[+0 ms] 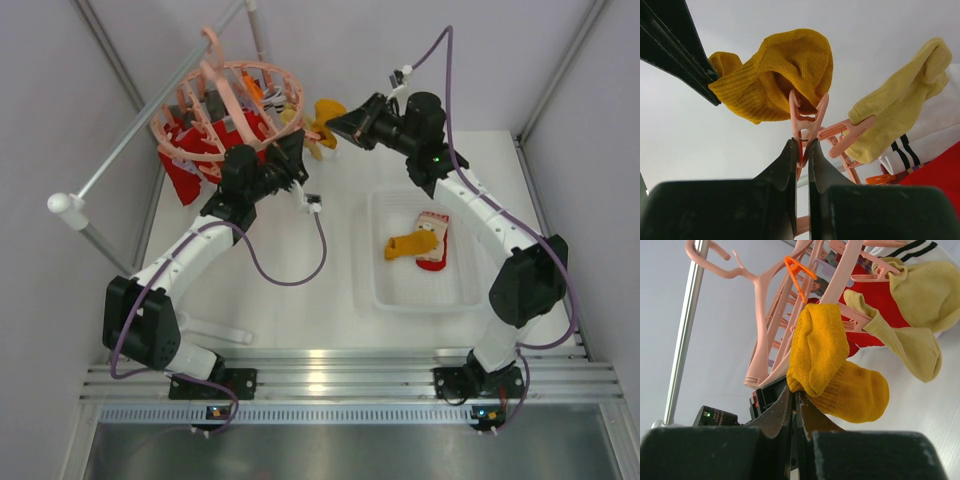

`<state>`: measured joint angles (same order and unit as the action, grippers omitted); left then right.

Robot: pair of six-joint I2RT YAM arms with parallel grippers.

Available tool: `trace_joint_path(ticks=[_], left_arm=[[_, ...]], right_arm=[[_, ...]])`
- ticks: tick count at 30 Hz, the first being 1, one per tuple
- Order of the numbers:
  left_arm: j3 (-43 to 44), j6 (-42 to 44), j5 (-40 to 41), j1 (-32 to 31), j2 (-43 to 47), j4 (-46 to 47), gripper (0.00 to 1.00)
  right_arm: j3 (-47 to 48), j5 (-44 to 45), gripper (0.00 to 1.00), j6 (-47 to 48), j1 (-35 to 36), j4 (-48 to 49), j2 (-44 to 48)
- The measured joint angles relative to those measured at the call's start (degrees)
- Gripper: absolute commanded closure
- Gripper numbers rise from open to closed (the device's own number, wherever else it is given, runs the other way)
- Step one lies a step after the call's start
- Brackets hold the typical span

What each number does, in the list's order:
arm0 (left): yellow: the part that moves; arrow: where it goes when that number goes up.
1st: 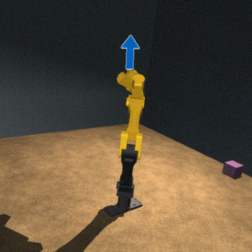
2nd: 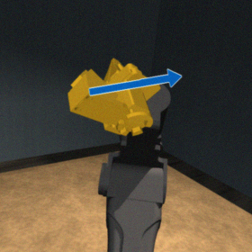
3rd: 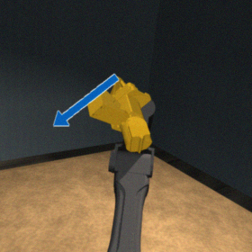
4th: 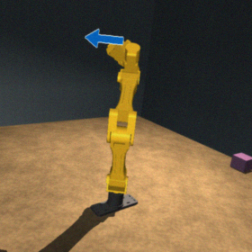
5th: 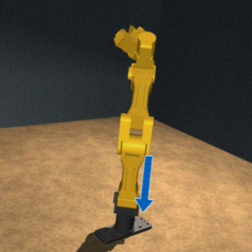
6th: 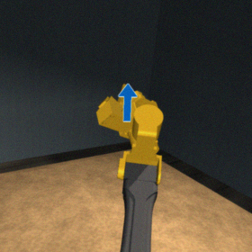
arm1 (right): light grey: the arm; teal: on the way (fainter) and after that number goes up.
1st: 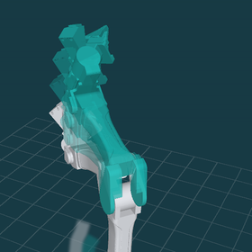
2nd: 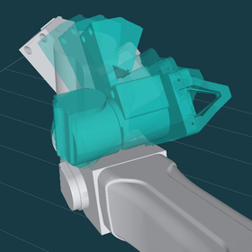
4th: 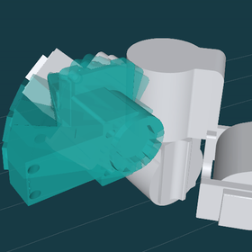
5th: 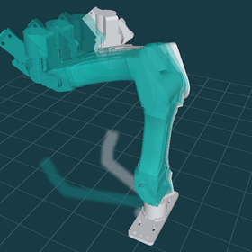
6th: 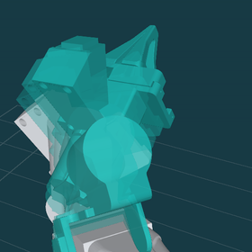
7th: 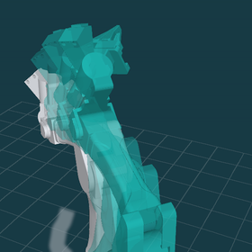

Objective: Clip the socks to the hanger
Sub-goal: Clamp the sock onto the hanger.

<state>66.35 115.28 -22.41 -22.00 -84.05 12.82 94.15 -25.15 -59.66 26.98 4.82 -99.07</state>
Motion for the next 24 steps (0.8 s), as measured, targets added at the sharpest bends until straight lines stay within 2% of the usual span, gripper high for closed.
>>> trace_joint_path(ticks=[19,20,23,24], left_arm=[[0.0,0.0,0.7,0.0,-0.2,0.2,0.99],[0.0,0.0,0.7,0.0,-0.3,0.2,0.94],[0.0,0.1,0.8,0.0,-0.5,0.5,0.88],[0.0,0.1,0.9,0.0,-0.6,0.5,0.82]], right_arm=[[0.0,0.0,1.0,-9.9,0.0,0.2,0.0],[0.0,0.0,1.0,-10.3,0.0,0.1,0.0],[0.0,0.0,1.0,-11.3,0.0,0.0,0.0],[0.0,0.0,1.0,-11.5,0.0,-0.1,0.0]])
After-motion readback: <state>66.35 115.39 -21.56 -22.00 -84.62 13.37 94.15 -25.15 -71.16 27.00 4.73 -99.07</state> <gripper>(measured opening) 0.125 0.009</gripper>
